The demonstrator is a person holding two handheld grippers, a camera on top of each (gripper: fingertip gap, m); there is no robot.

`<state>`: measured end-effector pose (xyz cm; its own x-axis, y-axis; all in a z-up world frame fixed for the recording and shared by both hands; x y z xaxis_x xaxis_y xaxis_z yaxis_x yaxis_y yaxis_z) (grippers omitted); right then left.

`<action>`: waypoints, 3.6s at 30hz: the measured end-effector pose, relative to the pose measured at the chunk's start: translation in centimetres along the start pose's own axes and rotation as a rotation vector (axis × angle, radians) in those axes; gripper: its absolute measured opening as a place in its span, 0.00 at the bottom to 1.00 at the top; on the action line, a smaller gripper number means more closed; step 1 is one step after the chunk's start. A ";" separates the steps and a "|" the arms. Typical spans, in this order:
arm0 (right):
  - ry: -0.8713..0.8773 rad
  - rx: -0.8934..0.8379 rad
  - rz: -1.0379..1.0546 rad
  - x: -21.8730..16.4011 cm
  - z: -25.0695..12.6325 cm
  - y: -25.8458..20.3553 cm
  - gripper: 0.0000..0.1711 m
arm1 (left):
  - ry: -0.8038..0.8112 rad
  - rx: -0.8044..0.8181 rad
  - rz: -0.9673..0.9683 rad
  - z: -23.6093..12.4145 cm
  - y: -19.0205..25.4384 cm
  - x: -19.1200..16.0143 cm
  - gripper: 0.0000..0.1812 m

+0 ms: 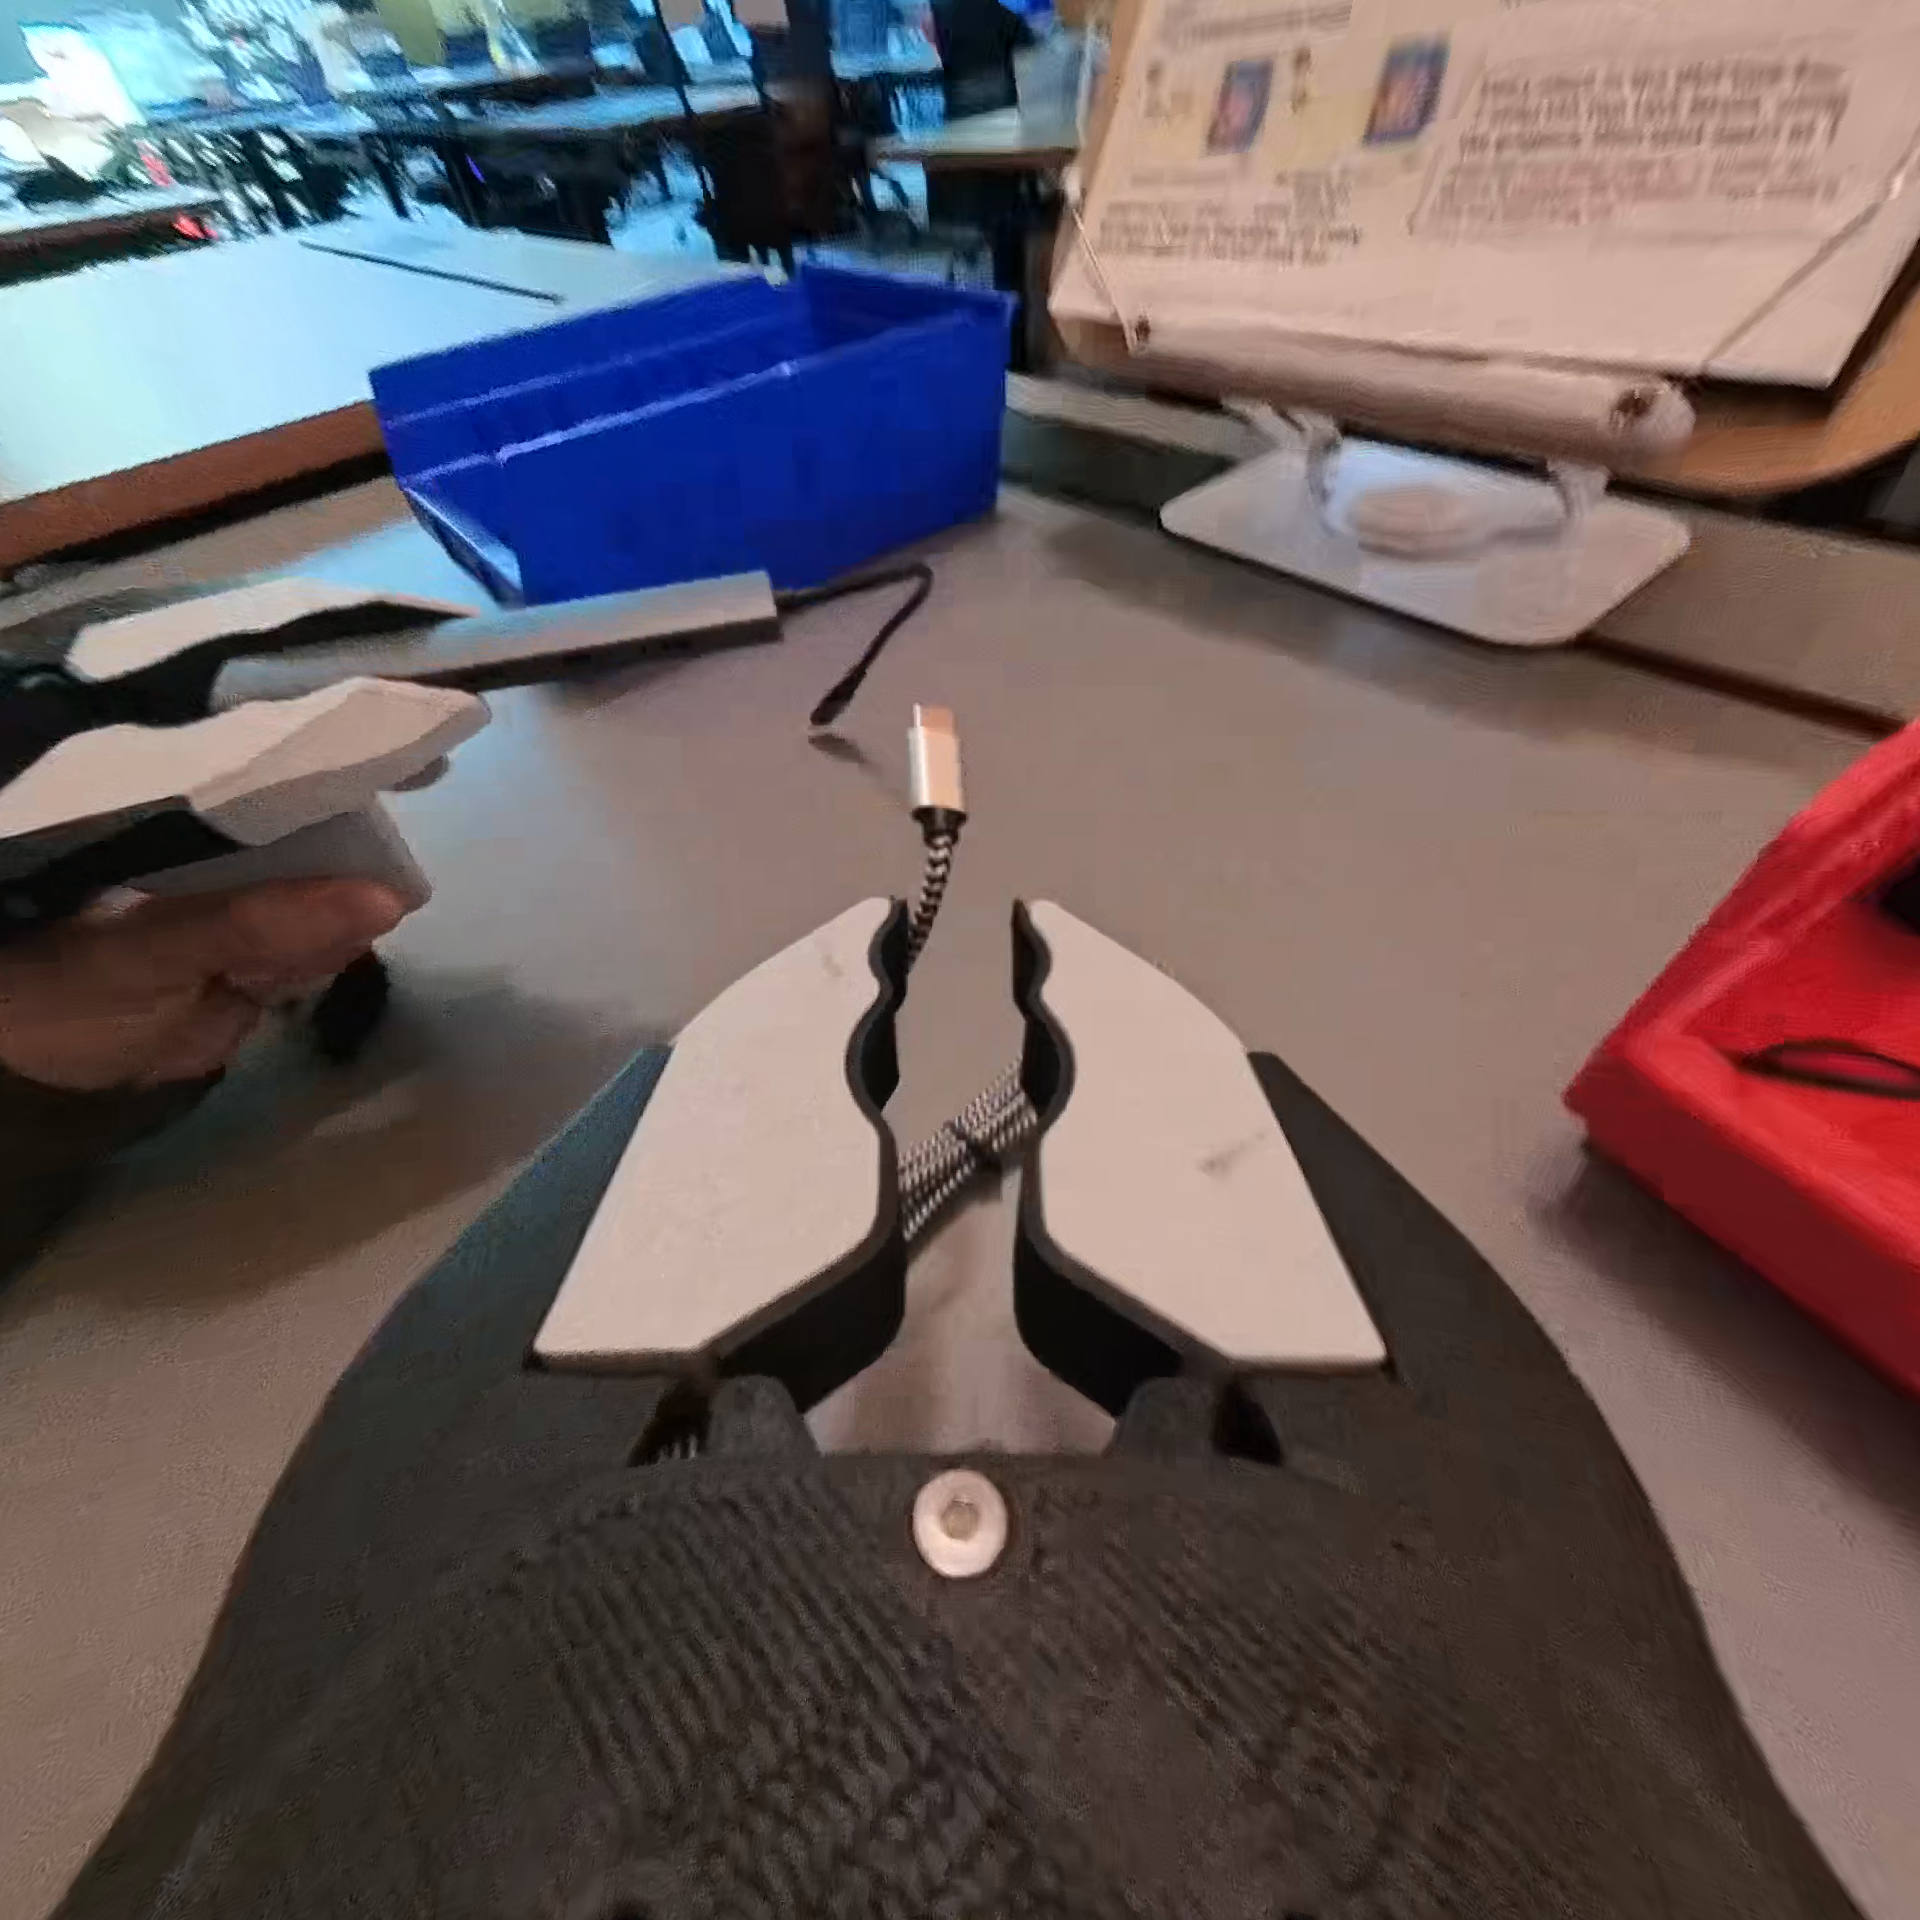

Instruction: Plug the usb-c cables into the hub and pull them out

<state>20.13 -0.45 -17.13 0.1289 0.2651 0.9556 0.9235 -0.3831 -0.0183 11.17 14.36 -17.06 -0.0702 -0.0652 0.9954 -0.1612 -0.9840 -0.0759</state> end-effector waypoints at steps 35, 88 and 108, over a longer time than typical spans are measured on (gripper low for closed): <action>-0.441 -0.295 -0.232 -0.3 -0.3 4.5 0.06 | 0.106 0.076 -0.144 -1.1 -2.4 0.7 0.13; 0.155 0.808 -0.363 3.3 0.4 -6.3 0.28 | 0.285 -0.747 -0.173 -3.8 2.4 2.0 0.13; 0.278 0.663 -0.293 5.8 -1.5 -7.0 0.31 | 0.309 -0.778 -0.223 -4.2 2.0 2.1 0.13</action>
<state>13.90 2.39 -11.01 -0.1679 0.0087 0.9858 0.9404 0.3012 0.1576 6.62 12.97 -15.35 -0.2034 0.2749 0.9397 -0.8227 -0.5683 -0.0118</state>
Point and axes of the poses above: each gripper's, where its closed fingertips meet, z out along the fingers, x out of its top, y = z × x across the jaws, the point moved 4 cm from there along -z, back along the fingers, and after that the axes turned 4 degrees about -z, right-handed, at the moved point
